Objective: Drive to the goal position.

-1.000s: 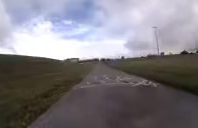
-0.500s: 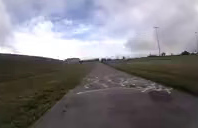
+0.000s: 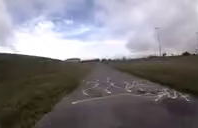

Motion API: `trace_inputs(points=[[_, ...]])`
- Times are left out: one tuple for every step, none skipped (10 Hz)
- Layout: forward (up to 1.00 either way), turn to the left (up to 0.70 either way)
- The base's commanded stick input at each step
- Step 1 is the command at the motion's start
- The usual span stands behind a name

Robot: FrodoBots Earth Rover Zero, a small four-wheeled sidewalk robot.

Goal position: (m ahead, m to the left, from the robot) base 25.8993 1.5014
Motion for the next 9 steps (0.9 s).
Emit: trace_inputs(points=[[1.0,0.0],[1.0,0.0],[1.0,0.0],[1.0,0.0],[1.0,0.0],[1.0,-0.04],[1.0,-0.1],[1.0,-0.28],[1.0,-0.15]])
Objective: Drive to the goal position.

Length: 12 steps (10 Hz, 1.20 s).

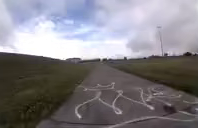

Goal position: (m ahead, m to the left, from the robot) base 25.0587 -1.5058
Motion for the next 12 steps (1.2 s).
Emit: trace_inputs(points=[[1.0,-0.01],[1.0,0.0],[1.0,0.0],[1.0,0.0],[1.0,0.0],[1.0,0.0],[1.0,0.0],[1.0,0.0],[1.0,0.0],[1.0,0.0],[1.0,0.0],[1.0,0.0]])
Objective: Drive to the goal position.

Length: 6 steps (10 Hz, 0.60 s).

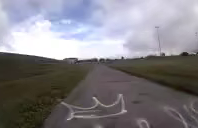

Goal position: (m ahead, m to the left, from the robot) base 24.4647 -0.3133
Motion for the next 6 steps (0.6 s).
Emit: trace_inputs(points=[[1.0,0.0],[1.0,0.0],[1.0,0.0],[1.0,0.0],[1.0,0.0],[1.0,0.0]])
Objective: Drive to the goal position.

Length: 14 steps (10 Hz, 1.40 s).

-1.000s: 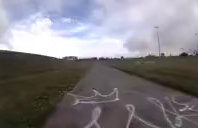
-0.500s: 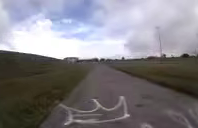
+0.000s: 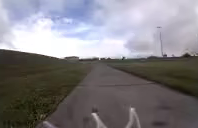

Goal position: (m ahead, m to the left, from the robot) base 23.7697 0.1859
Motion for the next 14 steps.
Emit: trace_inputs(points=[[1.0,0.0],[1.0,0.0],[1.0,0.0],[1.0,0.0],[0.59,0.0],[0.0,0.0],[0.0,0.0],[0.0,0.0],[0.0,0.0],[0.0,0.0],[0.0,0.0],[0.0,0.0],[0.0,0.0],[0.0,0.0]])
